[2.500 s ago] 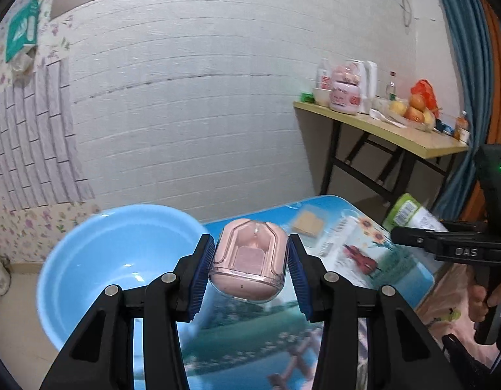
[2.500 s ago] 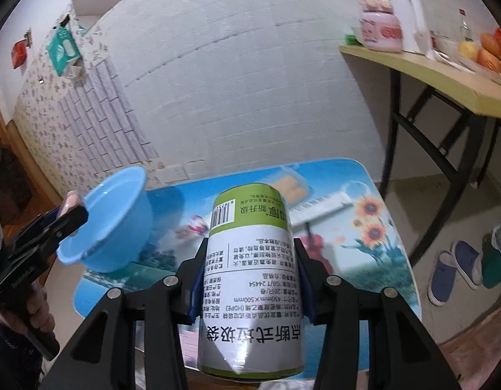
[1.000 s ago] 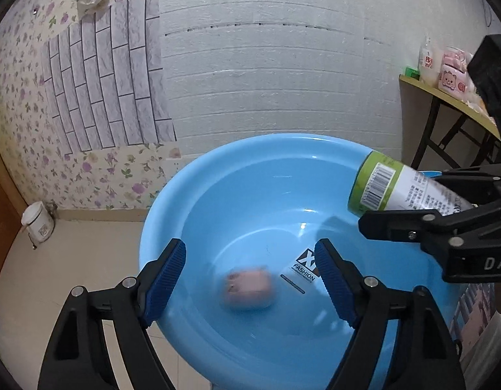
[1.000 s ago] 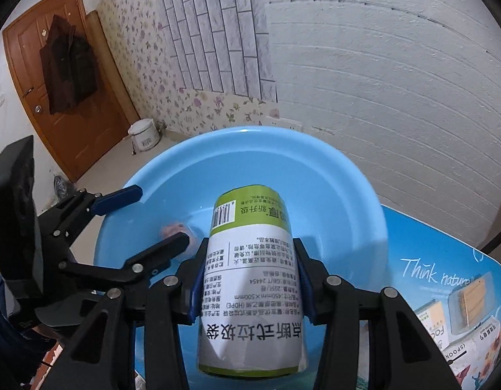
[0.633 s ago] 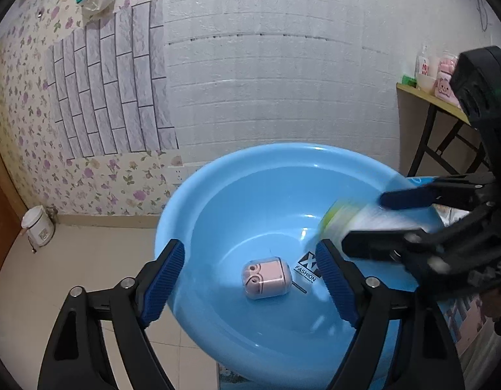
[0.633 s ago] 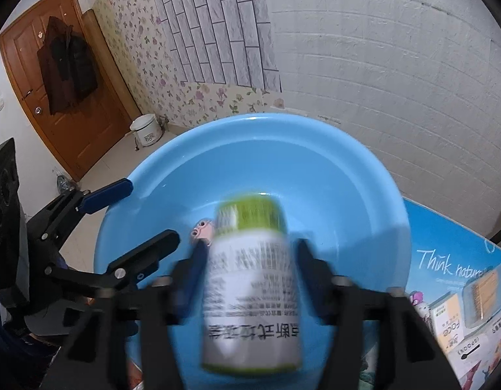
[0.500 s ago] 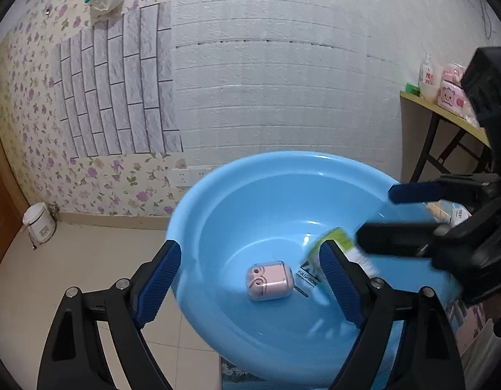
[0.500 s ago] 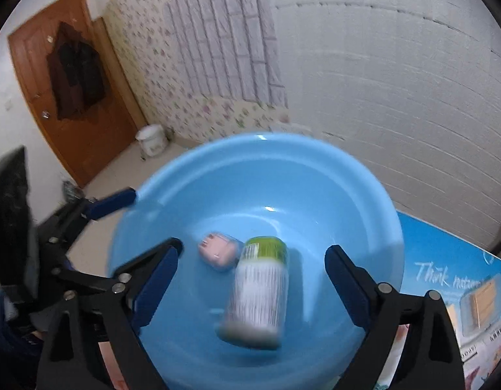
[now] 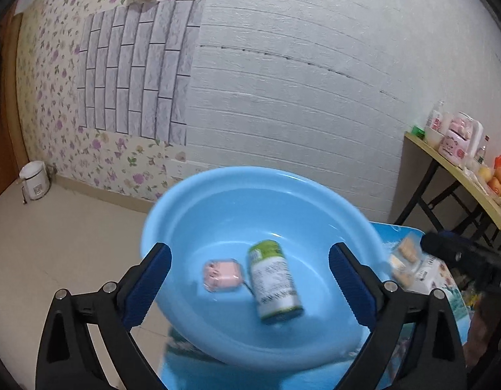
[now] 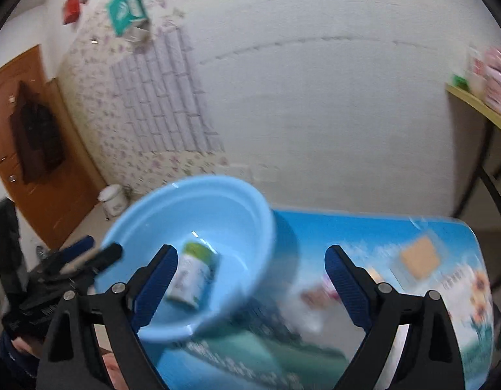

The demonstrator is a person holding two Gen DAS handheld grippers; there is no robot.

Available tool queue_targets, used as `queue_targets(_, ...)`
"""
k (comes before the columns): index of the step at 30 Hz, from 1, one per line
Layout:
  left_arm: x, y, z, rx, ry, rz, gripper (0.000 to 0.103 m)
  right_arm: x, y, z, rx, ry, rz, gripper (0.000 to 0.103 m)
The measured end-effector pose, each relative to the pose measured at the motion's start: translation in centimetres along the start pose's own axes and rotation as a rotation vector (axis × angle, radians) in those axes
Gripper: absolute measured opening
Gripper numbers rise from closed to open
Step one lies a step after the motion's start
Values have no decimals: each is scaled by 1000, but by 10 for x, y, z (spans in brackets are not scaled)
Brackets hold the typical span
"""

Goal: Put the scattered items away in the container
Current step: 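Withdraw both grippers from the basin back toward the table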

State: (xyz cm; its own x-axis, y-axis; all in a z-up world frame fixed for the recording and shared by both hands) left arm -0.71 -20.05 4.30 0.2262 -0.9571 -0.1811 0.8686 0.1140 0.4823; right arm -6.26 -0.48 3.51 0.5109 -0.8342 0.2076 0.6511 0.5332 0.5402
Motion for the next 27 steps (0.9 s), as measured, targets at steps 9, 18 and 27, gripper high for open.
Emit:
queue_targets(9,-59,27,-17,17,-33,-57,101,-38,59,-40,-55,-6,-66,93)
queue_targets(18,-130,49,-37,14,-143,-154,103,-86,132,-79,-78,-39,-223,93)
queue_targets(27,-182,56,-66,72,-261,-210,103,-126,166,-100,-80,-119,-334,93)
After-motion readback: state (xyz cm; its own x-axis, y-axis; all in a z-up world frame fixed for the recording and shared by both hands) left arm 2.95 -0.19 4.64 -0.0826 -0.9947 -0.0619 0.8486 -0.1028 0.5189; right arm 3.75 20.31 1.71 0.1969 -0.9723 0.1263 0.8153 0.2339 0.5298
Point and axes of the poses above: each gripper's, at about its wrist camera, not at the fingertips, and y roughly against the way its jaws point, x to its left, z to its top, the point moved 2 cm from there along -y, roughly the way its jaws point, and after that the axes turned 6 degrees about -x, right-handed, at the moved point
